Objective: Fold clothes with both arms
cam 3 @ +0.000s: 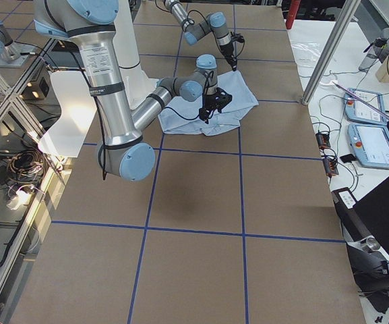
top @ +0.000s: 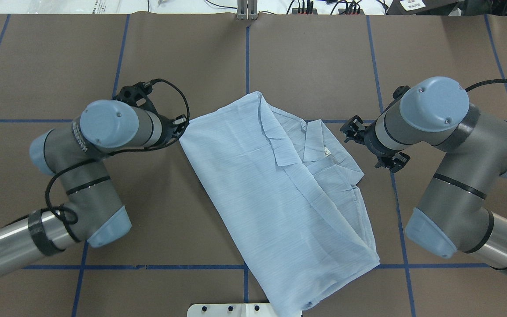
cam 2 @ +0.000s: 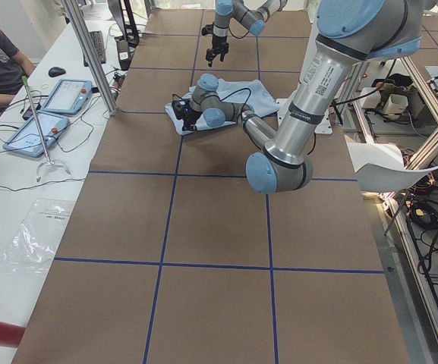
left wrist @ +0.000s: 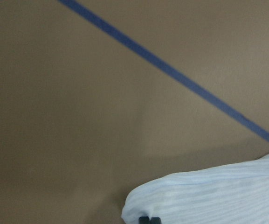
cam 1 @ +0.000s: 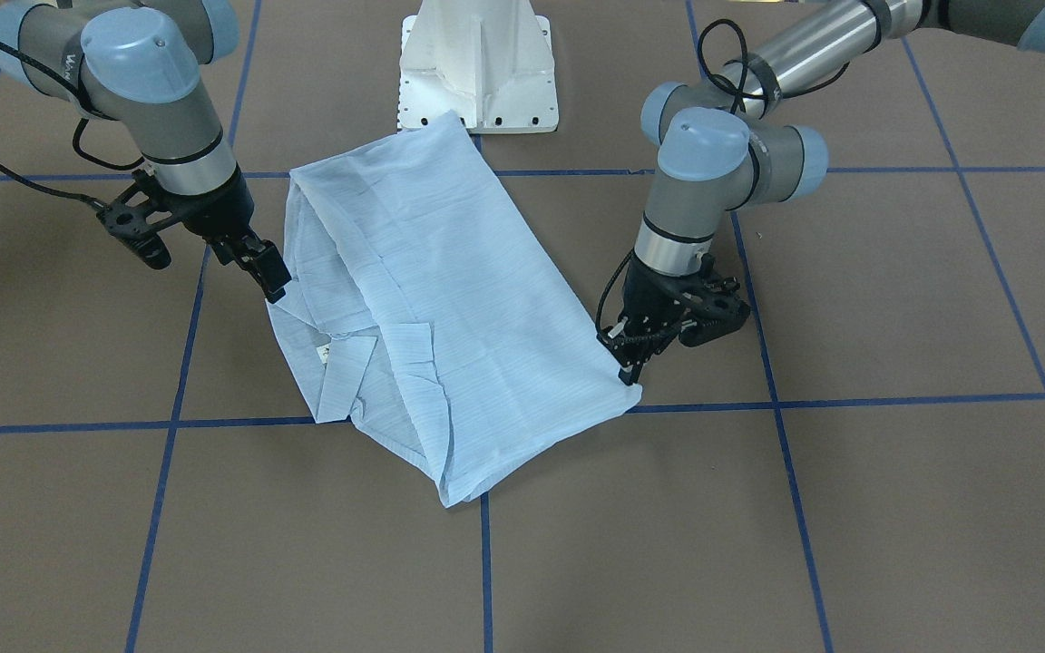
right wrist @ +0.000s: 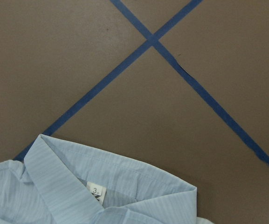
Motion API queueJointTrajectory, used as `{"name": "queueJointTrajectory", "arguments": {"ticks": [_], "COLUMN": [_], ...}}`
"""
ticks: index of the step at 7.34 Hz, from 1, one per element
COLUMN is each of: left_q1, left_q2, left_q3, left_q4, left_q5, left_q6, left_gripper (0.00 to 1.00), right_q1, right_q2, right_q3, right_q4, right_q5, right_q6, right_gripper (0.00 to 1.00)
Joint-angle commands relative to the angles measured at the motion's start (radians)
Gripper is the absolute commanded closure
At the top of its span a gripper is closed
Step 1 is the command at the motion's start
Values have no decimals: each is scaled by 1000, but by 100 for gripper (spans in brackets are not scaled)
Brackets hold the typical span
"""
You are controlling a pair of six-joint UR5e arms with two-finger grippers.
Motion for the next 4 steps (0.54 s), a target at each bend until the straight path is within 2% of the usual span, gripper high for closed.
{"name": "queueJointTrajectory", "arguments": {"ticks": [1, 2, 3, 4], "left_q1": [-80, -89, -91, -94], "left_q2": [-212, -244, -245, -245], "left_q3": [346, 385, 396, 398], "left_q4": [-178, -182, -184, -184], "left_q5": [1, 1, 0, -2], "left_q6": [36, 86, 110, 133], "left_gripper": [100, 100, 70, 57], "right_q1": [-10, -35, -88, -113], "right_q2": [21, 45, 58, 90], "right_q3": [2, -4, -5, -4], "right_q4": [1, 1, 1, -2], "right_q5": [3, 0, -12, -50], "right_q6": [5, 6, -3, 0], "right_gripper": [0, 0, 0, 0]}}
